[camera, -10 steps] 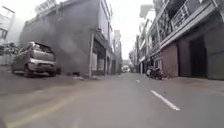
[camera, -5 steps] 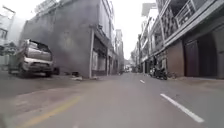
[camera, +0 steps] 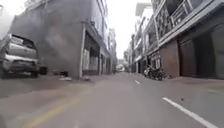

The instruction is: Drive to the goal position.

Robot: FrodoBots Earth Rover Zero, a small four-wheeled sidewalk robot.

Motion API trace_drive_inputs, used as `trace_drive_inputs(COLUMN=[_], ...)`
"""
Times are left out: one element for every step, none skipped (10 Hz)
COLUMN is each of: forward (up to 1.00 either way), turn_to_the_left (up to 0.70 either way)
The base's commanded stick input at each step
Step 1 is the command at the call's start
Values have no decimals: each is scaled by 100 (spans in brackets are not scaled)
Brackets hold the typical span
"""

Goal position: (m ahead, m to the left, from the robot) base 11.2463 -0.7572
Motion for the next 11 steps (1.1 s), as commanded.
trace_drive_inputs(forward=[100,100,100,100,100,100,100,100,100,100,100], turn_to_the_left=[0,0,0,0,0,0,0,0,0,0,0])
